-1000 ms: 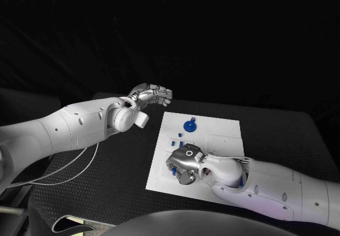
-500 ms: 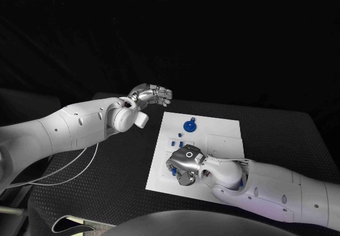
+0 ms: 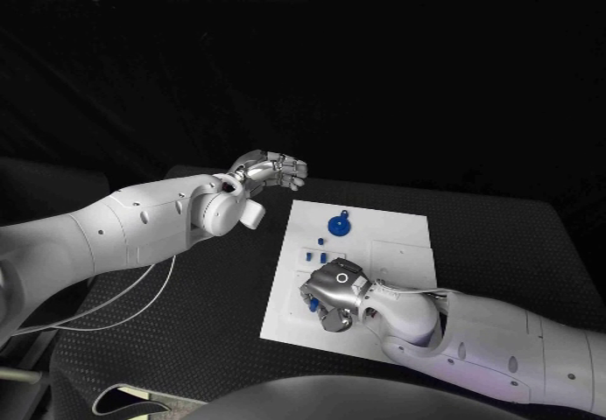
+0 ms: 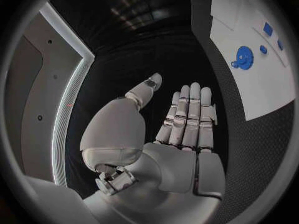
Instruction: Assemble the parts on the task board
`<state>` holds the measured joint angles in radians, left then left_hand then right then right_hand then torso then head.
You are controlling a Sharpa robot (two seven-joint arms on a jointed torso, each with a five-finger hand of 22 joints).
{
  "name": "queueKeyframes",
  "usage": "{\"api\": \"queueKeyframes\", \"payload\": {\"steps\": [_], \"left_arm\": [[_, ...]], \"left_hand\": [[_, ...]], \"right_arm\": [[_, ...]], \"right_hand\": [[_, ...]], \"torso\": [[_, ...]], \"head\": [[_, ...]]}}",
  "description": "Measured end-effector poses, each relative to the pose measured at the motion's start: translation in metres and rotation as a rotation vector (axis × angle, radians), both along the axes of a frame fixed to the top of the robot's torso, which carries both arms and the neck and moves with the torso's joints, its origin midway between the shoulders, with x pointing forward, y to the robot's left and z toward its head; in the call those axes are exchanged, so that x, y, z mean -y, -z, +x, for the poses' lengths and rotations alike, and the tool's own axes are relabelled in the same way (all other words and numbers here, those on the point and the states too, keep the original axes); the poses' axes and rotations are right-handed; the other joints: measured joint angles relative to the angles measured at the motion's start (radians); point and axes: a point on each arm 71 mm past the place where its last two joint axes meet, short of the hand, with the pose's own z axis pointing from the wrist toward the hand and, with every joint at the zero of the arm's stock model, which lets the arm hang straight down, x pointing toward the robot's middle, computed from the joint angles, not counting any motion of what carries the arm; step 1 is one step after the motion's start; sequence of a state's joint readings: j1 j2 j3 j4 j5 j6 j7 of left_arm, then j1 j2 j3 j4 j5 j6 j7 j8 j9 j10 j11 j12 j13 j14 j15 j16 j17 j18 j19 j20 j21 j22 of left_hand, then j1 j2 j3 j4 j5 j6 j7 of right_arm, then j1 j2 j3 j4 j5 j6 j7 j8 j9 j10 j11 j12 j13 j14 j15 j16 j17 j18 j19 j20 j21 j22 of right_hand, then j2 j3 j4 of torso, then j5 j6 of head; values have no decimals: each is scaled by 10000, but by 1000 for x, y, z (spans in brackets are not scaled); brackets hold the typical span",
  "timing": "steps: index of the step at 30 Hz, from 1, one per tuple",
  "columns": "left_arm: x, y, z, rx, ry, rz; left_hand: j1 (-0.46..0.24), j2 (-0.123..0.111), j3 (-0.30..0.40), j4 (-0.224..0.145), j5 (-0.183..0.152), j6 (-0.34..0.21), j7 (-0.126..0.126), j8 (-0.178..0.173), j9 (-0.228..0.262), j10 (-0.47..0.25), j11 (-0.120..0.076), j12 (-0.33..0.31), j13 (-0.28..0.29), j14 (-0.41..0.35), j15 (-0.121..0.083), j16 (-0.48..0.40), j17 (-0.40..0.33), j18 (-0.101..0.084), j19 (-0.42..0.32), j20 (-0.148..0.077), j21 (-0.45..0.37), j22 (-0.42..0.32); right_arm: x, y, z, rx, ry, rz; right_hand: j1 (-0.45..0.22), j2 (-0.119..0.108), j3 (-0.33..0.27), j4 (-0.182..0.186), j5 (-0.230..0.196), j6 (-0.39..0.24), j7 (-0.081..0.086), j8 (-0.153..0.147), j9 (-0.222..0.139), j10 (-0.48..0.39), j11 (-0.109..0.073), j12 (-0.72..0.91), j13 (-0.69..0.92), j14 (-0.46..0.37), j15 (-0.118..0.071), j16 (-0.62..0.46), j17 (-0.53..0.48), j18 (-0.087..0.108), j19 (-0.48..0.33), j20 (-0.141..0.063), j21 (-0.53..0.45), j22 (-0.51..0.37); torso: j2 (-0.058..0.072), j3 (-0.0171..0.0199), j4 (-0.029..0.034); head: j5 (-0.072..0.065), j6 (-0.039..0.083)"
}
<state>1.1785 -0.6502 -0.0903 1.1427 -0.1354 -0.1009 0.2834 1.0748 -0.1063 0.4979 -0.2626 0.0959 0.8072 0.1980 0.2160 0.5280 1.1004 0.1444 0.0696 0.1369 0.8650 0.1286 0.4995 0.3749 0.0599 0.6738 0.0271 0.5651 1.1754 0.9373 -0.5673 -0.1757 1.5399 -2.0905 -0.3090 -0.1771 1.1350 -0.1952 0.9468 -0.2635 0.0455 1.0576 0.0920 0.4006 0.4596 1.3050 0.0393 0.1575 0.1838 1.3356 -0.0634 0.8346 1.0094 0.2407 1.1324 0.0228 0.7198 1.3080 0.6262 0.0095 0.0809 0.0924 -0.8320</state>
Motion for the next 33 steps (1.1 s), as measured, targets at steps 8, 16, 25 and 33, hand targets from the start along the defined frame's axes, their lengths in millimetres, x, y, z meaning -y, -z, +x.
{"api": "queueKeyframes", "payload": {"steps": [8,16,25,33], "left_arm": [[0,0,0,-5,4,-1],[0,0,0,-14,8,1],[0,0,0,-24,30,-5],[0,0,0,-31,34,-5]], "left_hand": [[-11,11,0,0,0,0,0,0,-10,0,0,0,-10,0,0,0,9,-4,0,0,0,4],[-11,11,-17,17,0,0,-1,0,-9,0,0,0,-9,0,0,0,19,-12,0,0,0,3],[-11,11,-27,27,0,0,0,0,-9,0,0,0,-18,0,0,0,28,-56,0,0,0,14],[-11,11,-27,27,0,0,0,0,-9,0,0,0,-18,0,0,-39,38,-61,0,0,0,13]], "right_arm": [[0,0,2,126,81,-53],[0,0,2,212,160,-24],[-2,0,2,236,201,16],[-3,0,2,228,213,24]], "right_hand": [[-50,-50,2,2,0,-1,0,7,40,56,-56,0,3,1,-2,0,-1,3,0,0,4,3],[-67,-67,55,1,-2,-3,-1,7,21,71,-70,0,3,0,-2,0,-2,6,1,1,3,2],[-92,-92,56,2,-32,-8,-5,7,12,269,-55,1,-6,-11,-13,18,-3,4,-1,3,1,2],[-90,-91,55,1,10,-13,-7,-2,12,286,-66,11,-2,-12,-13,18,5,5,-2,4,1,1]], "torso": [[1,1,1],[1,2,0],[1,0,2],[1,-4,6]], "head": [[5,-12],[-1,-12],[9,-8],[15,-6]]}}
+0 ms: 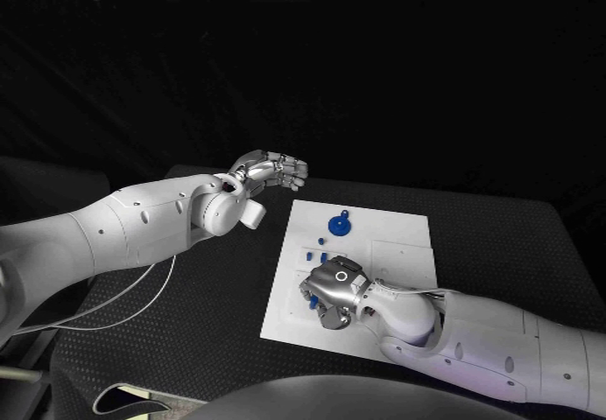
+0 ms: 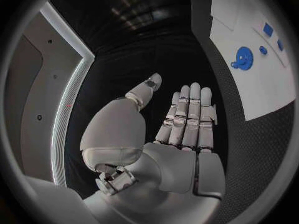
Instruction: Assemble the parts on the task board
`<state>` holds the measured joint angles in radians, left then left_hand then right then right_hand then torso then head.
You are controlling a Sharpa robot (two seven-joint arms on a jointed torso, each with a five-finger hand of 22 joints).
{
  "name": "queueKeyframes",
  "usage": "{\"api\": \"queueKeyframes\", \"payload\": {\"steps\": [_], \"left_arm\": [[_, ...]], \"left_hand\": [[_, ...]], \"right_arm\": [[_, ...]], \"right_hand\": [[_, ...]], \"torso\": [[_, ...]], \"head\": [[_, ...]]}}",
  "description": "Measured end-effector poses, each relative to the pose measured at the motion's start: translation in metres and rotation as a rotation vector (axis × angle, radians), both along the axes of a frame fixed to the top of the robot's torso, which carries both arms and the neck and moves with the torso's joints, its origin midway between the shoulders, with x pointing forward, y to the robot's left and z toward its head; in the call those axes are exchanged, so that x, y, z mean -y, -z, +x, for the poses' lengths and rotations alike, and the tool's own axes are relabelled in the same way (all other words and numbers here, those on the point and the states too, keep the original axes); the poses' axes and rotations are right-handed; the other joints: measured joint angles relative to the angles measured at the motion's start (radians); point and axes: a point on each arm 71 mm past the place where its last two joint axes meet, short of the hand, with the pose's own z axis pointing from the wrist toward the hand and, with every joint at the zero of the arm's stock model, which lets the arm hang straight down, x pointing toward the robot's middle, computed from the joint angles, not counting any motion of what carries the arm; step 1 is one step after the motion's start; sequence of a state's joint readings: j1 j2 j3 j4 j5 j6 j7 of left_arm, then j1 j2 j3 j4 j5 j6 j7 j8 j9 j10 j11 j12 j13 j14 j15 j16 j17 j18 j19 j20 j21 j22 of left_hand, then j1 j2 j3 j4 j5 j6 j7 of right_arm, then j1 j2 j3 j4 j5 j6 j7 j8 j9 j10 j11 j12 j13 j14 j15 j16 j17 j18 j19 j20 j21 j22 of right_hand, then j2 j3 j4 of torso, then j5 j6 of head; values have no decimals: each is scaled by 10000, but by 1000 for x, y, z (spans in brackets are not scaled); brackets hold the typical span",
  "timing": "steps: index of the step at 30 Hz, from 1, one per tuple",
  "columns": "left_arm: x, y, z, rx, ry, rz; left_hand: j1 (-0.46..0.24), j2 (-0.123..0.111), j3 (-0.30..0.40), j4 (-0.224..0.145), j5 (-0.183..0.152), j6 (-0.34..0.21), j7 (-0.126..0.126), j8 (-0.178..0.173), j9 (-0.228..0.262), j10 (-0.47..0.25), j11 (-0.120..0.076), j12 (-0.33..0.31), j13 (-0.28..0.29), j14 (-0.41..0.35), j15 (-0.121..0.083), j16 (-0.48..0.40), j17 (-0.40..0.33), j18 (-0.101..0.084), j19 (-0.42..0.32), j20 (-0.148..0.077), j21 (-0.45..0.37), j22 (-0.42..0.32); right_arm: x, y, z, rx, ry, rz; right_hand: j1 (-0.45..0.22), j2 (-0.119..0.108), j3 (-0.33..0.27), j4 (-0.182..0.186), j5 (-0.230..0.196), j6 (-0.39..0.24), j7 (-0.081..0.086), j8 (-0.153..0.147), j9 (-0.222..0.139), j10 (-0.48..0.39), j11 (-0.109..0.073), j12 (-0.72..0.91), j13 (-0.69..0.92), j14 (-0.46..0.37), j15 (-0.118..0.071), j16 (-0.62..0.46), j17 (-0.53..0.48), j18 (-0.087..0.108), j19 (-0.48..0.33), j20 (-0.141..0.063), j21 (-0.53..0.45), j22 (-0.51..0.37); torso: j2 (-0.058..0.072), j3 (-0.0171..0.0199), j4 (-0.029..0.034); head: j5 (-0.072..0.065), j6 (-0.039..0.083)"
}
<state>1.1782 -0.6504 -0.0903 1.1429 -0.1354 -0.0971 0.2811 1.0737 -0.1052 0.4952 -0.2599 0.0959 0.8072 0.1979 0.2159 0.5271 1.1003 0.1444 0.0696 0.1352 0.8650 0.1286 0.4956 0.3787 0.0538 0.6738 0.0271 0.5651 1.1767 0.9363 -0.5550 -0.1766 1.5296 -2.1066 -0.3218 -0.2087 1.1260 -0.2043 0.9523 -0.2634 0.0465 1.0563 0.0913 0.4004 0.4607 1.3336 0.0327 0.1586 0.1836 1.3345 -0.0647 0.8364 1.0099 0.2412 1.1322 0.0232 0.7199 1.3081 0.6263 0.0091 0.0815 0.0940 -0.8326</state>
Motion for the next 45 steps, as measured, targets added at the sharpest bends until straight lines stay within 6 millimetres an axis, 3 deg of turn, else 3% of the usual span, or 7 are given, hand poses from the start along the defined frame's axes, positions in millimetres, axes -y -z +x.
{"api": "queueKeyframes", "payload": {"steps": [45], "left_arm": [[1,0,0,-56,62,-5]], "left_hand": [[0,0,0,0,0,-36,36,0,-17,0,0,0,-34,0,0,-39,38,-29,0,0,-40,14]], "right_arm": [[-9,5,2,-219,-63,-533]], "right_hand": [[65,13,24,25,-10,-6,40,-17,15,-6,35,-14,21,-20,-19,37,3,-2,-34,35,38,1]], "torso": [[1,2,-1]], "head": [[14,-61]]}}
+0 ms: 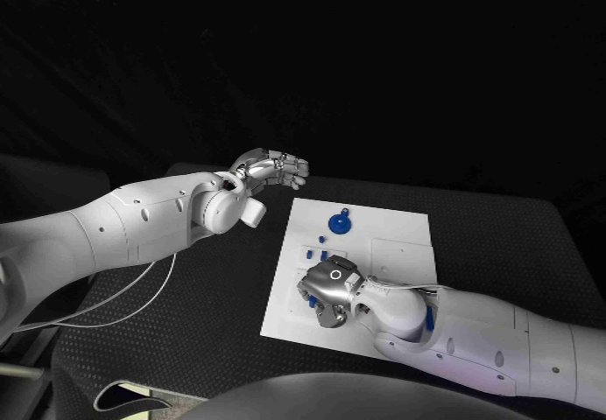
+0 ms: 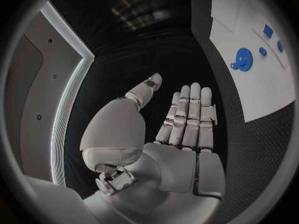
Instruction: Assemble the parts on the task board
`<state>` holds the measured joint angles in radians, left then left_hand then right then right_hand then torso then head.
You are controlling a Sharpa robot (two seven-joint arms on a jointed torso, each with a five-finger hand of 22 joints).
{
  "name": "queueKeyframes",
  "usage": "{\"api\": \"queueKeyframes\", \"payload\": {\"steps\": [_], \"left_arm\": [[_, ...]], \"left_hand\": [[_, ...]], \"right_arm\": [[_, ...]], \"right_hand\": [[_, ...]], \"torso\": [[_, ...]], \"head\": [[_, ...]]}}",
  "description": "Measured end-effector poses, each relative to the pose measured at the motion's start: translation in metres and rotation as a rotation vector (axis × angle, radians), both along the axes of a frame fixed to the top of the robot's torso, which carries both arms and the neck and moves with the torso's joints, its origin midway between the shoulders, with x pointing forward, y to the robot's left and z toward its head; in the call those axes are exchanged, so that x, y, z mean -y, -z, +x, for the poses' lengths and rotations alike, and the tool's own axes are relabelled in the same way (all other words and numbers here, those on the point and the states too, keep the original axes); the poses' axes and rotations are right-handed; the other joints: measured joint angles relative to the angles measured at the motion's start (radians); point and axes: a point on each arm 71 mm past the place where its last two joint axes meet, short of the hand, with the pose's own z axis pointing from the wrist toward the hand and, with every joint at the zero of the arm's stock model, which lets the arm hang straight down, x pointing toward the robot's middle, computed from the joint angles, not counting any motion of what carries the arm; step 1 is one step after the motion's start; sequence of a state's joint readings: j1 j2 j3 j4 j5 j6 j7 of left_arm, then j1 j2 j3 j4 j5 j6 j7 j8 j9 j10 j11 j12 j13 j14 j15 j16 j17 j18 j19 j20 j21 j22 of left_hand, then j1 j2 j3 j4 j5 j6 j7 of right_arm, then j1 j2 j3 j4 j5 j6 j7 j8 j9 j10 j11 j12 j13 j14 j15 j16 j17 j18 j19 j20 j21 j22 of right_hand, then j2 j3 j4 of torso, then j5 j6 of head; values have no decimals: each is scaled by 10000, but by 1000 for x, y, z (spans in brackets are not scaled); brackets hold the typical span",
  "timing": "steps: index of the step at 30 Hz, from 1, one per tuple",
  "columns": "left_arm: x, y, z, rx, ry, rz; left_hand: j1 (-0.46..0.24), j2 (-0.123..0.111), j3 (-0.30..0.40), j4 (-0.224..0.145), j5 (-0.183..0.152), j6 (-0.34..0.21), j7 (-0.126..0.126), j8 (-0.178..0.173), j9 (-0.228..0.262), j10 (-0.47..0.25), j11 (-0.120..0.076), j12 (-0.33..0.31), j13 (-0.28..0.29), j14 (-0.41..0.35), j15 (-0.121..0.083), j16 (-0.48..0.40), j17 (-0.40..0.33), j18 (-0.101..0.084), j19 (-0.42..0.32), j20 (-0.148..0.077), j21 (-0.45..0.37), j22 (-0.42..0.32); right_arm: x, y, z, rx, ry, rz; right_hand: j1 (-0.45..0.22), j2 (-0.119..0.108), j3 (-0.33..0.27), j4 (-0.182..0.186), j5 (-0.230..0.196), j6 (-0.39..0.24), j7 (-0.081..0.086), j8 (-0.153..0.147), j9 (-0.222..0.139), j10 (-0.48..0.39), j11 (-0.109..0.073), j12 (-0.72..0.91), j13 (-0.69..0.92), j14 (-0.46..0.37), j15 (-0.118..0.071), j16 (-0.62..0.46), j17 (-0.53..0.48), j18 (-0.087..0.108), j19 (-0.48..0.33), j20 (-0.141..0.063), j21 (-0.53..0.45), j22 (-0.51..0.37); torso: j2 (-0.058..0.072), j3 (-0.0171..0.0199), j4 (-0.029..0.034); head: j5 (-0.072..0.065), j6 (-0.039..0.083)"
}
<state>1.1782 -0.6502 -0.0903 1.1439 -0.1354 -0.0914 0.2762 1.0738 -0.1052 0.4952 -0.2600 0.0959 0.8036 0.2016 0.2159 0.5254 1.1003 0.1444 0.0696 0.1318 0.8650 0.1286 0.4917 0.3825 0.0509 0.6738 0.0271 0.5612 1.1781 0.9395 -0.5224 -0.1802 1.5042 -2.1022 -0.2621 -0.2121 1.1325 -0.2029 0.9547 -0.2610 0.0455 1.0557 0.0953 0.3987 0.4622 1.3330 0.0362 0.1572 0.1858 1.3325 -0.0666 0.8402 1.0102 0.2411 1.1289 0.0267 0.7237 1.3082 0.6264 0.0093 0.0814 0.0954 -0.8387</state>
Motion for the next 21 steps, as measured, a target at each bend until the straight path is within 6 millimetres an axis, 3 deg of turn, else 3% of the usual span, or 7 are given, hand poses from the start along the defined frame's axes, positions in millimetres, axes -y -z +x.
{"api": "queueKeyframes", "payload": {"steps": [7,10,11,13,16,21], "left_arm": [[0,0,0,-5,2,1],[0,0,0,-6,-6,6],[-1,0,0,-7,-6,6],[-1,0,0,-10,-5,7],[-1,0,0,-14,-9,10],[-3,0,0,-23,-45,29]], "left_hand": [[0,0,0,0,0,0,0,0,0,0,0,0,0,0,0,0,9,-3,0,0,0,9],[0,0,0,0,0,0,0,0,1,0,0,0,0,0,0,0,9,-6,0,0,0,8],[0,0,0,0,0,0,0,0,1,0,0,0,1,0,0,0,9,-14,0,0,0,9],[0,0,0,0,0,0,0,0,0,0,0,0,1,0,0,0,9,15,0,0,0,8],[0,0,0,0,0,0,0,0,1,0,0,0,1,0,0,0,9,82,0,0,0,6],[0,0,0,0,0,0,0,0,1,0,0,0,-9,0,0,0,19,85,0,0,0,5]], "right_arm": [[2,0,1,-117,100,89],[4,1,1,-184,174,170],[6,2,1,-221,204,192],[9,4,0,-332,263,230],[12,4,-1,-429,342,382],[17,-1,-2,-405,440,779]], "right_hand": [[-20,-20,-2,-2,-26,-40,37,-30,-2,-55,55,-47,4,-9,7,0,-8,0,-41,-32,0,0],[-287,-341,-114,117,52,-380,200,-244,-53,-389,264,-277,-21,-100,100,1,-81,0,-89,10,-1,-4],[-453,-635,-226,190,87,-601,271,-385,-120,-652,330,-443,-147,-152,172,-3,-112,3,-147,8,-6,-6],[-730,-883,-699,69,80,-1047,473,-618,-230,-1121,494,-693,-293,-136,369,-60,-170,-3,-254,35,-6,-6],[-1134,-959,-1382,-215,80,-1470,683,-836,-335,-1597,657,-910,-453,-231,524,-63,-222,-25,-397,104,-6,-6],[-1295,-996,-2073,-329,80,-1750,822,-923,-375,-2039,816,-916,-633,-341,634,-95,-247,-42,-557,92,-2,-6]], "torso": [[-2,1,-3],[-4,1,-6],[-4,1,-7],[-4,1,-12],[-5,1,-12],[-5,2,-12]], "head": [[-5,1],[-5,3],[-4,3],[-4,3],[2,9],[-11,17]]}}
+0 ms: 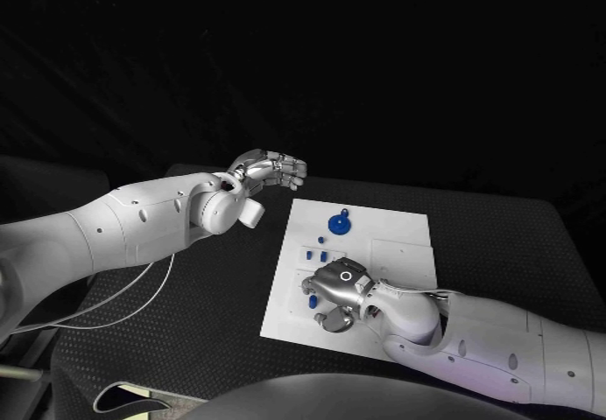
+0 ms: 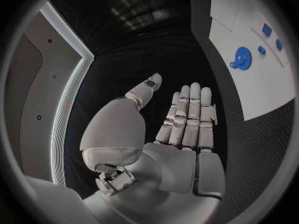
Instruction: Assemble the parts on the task board
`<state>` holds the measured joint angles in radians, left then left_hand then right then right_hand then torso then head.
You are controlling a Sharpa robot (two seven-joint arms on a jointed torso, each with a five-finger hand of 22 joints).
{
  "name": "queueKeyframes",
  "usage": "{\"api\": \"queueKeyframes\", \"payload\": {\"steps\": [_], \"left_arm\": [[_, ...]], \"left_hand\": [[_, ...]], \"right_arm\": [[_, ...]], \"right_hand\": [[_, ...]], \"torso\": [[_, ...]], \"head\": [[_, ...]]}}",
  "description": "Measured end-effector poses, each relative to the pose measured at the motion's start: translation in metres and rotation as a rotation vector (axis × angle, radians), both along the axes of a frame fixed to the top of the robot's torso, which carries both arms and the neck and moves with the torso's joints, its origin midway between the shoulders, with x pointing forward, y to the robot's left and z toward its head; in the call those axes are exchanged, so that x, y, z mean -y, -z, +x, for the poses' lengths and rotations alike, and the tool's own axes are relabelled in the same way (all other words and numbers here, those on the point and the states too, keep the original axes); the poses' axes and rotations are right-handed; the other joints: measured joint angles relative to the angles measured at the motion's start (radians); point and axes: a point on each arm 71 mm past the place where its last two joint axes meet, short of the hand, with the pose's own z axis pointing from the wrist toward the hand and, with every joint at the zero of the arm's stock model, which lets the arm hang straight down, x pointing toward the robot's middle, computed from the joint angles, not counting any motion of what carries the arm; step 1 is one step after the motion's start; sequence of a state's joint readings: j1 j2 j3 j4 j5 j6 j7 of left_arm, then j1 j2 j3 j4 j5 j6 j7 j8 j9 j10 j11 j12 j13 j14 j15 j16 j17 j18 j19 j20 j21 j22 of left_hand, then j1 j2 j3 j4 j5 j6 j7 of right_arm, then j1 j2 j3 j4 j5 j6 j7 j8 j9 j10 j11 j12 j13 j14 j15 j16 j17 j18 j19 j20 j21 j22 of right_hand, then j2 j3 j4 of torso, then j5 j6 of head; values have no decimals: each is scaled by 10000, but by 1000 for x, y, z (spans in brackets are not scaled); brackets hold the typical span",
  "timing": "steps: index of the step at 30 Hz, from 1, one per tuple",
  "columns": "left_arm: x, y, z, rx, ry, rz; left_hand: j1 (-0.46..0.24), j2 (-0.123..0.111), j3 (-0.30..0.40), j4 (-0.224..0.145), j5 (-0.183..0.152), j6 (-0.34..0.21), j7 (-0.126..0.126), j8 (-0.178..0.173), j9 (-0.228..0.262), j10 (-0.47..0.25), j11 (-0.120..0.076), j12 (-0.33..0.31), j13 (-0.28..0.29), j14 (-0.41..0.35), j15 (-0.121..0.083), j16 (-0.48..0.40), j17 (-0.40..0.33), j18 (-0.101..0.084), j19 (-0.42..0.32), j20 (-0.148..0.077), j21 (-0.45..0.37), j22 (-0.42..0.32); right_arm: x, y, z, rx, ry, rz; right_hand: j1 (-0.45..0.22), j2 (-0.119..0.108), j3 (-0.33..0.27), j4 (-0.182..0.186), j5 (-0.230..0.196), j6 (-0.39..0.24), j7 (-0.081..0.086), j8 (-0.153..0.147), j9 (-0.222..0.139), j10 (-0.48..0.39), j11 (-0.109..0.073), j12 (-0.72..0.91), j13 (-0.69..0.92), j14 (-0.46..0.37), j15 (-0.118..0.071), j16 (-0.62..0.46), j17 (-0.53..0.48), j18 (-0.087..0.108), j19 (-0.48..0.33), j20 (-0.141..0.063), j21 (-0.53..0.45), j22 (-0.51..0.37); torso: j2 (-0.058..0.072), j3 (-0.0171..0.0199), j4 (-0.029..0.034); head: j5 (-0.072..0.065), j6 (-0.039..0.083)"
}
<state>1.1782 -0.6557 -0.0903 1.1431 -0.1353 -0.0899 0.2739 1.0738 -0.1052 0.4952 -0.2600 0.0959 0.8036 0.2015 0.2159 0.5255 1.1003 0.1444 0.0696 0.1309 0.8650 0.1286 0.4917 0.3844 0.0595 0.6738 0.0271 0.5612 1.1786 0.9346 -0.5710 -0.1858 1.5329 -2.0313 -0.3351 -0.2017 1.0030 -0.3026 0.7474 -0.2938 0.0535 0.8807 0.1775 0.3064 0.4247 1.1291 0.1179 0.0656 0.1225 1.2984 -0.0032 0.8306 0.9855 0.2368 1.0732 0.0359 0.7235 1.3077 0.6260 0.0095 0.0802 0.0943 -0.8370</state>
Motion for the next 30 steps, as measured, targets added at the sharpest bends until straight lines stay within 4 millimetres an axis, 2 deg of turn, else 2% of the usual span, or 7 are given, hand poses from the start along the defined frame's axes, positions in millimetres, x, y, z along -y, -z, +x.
{"api": "queueKeyframes", "payload": {"steps": [8,15,18,22,26,27,30], "left_arm": [[-2,0,0,-16,-22,16],[-2,0,0,-27,-25,23],[-2,0,0,-30,-33,28],[-5,0,0,-34,-76,48],[-7,0,1,-35,-121,69],[-8,0,1,-35,-131,74],[-9,1,1,-37,-148,83]], "left_hand": [[0,0,0,0,0,0,0,0,-9,0,0,0,1,0,0,0,-1,-2,0,0,-31,16],[0,0,0,0,0,0,0,0,-8,0,0,0,-6,0,0,-39,9,-6,0,0,-43,20],[0,0,0,0,0,0,0,0,-8,0,0,0,-8,0,0,-39,9,-8,0,0,-43,19],[0,0,0,0,0,0,0,0,-8,0,0,0,-8,0,0,-39,20,-11,0,0,-43,19],[0,0,0,0,0,0,0,0,-8,0,0,0,-7,0,0,-39,19,-23,0,0,-43,19],[0,0,-4,4,0,0,0,0,-8,0,0,0,-7,0,0,-39,20,-52,0,0,-43,18],[0,0,-26,27,0,0,0,0,-8,0,0,0,-7,0,0,-39,30,-53,0,0,-43,19]], "right_arm": [[6,-23,5,449,229,909],[25,-58,28,771,944,1760],[42,-78,47,524,1686,2227],[75,-98,73,-454,3033,2642],[108,-106,91,-1760,4275,2828],[116,-106,93,-2181,4575,2846],[133,-105,96,-3143,5183,2869]], "right_hand": [[1,-1,-231,14,0,-71,-4,1,0,-71,0,0,-84,-16,16,0,-24,0,-36,31,0,-1],[1,-1,-61,177,0,-50,-28,31,33,-64,-7,91,-115,-16,16,57,-68,0,-35,32,-38,-1],[1,-1,220,379,0,94,-138,173,104,210,-129,245,-106,1,-1,126,-85,0,-27,32,-38,-1],[-17,17,389,732,0,218,-170,265,156,708,-275,635,48,68,-142,185,-121,-1,99,17,-34,-1],[-227,227,180,1123,0,245,-205,333,225,1527,-553,1333,431,11,-485,324,-137,107,147,-3,21,4],[-261,262,46,1187,0,263,-223,333,264,1658,-683,1695,665,-13,-531,327,-150,111,147,-3,17,4],[-380,301,-478,1236,-43,364,-410,416,387,2027,-912,3422,1918,88,-772,562,-89,195,235,-52,145,2]], "torso": [[-1,7,-5],[-1,9,-7],[-1,10,-7],[-5,9,-8],[-5,8,-20],[-5,7,-21],[-5,8,-24]], "head": [[-59,56],[-154,157],[-208,197],[-292,262],[-401,323],[-436,337],[-537,370]]}}
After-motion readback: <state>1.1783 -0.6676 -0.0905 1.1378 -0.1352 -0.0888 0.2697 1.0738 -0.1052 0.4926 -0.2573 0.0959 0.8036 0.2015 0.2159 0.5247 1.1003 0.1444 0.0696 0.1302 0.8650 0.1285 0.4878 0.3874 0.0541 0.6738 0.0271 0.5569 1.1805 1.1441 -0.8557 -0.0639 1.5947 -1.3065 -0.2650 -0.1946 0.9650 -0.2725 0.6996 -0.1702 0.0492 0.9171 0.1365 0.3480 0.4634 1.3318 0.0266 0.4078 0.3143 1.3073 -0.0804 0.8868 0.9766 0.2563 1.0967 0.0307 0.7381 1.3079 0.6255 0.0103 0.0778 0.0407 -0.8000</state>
